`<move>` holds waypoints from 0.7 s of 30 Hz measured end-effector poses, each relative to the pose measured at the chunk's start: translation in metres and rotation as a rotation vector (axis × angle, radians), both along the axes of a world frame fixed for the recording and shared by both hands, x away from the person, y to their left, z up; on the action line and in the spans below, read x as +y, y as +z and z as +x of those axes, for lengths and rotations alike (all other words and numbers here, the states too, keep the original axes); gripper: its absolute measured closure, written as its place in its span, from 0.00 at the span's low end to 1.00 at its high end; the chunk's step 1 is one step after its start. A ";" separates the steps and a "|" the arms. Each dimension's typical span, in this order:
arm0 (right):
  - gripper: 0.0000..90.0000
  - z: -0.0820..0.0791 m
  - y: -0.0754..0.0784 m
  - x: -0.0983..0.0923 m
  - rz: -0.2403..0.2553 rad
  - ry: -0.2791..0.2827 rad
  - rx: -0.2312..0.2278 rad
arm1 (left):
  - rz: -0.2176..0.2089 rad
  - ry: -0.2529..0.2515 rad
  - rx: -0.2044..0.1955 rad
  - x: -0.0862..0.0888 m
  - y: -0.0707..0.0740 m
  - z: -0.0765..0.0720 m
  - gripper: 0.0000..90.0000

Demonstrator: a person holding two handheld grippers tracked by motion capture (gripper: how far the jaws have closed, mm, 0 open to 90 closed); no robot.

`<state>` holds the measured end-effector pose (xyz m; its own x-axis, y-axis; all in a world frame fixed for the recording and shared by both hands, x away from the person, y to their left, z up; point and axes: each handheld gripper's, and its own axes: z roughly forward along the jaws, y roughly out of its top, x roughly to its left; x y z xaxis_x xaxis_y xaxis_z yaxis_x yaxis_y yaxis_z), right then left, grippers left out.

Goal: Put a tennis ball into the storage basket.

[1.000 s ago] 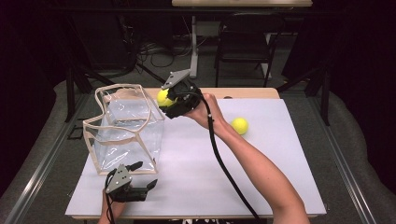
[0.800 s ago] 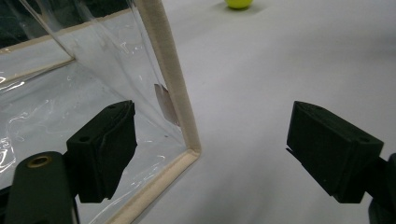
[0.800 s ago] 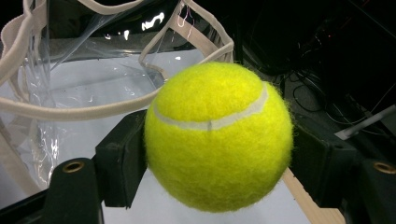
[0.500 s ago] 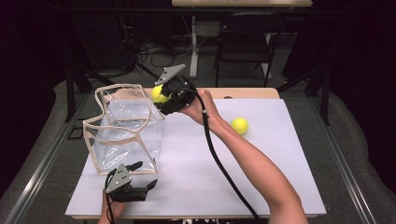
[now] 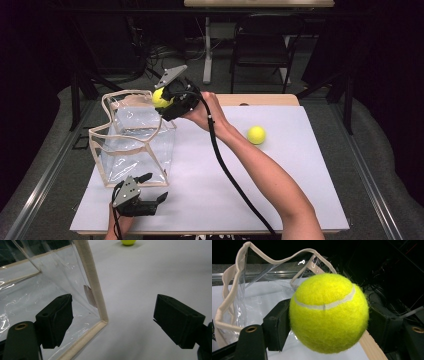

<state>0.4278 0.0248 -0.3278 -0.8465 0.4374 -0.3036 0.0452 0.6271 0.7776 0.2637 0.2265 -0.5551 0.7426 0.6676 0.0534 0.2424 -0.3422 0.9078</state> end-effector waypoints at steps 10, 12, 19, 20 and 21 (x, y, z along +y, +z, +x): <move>0.29 -0.002 0.000 0.014 0.005 0.023 0.001 | 0.000 0.002 0.001 0.000 0.000 0.000 0.18; 0.29 -0.003 -0.001 0.016 0.005 0.027 0.003 | 0.000 0.002 0.000 0.000 0.000 0.000 0.18; 0.29 -0.004 -0.003 0.022 0.007 0.034 0.005 | 0.000 0.003 -0.001 0.001 0.000 0.000 0.18; 0.29 -0.003 -0.003 0.023 0.004 0.038 0.003 | -0.001 0.002 -0.001 0.000 0.000 0.000 0.18; 0.29 -0.003 -0.003 0.024 0.007 0.038 0.003 | 0.000 0.002 -0.001 0.000 0.000 0.000 0.18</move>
